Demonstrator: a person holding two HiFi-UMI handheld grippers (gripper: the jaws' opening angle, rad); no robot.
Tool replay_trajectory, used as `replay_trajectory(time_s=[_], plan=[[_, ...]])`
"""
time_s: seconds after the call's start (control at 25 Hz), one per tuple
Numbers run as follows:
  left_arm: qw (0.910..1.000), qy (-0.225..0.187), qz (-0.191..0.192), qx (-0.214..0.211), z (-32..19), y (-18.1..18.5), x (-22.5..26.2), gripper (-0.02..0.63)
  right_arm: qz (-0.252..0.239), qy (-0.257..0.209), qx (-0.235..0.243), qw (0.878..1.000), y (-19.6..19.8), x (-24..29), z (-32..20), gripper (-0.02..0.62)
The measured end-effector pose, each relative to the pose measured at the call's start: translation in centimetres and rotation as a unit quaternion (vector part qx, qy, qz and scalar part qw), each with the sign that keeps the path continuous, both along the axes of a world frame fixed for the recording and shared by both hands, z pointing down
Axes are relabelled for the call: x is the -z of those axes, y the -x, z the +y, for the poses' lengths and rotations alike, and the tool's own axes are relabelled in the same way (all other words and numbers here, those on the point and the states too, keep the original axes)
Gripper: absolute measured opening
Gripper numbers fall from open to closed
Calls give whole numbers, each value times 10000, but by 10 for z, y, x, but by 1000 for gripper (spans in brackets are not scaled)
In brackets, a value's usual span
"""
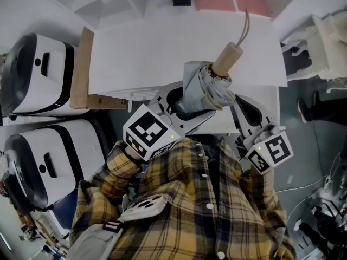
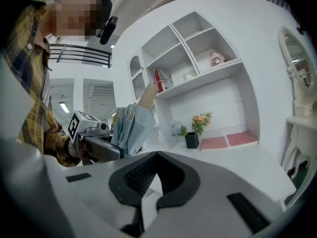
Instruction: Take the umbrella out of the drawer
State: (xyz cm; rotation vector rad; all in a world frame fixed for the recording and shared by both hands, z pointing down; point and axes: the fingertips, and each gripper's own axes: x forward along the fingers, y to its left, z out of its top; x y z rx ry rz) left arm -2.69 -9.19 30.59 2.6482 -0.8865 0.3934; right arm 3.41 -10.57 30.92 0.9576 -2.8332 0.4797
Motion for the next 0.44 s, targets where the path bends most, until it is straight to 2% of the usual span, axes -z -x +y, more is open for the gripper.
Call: replay_trajectory(time_s=[0.44], plan=[[10000, 69, 24, 35, -3, 7, -4, 316, -15, 69, 46, 10000, 8, -5, -2, 15]])
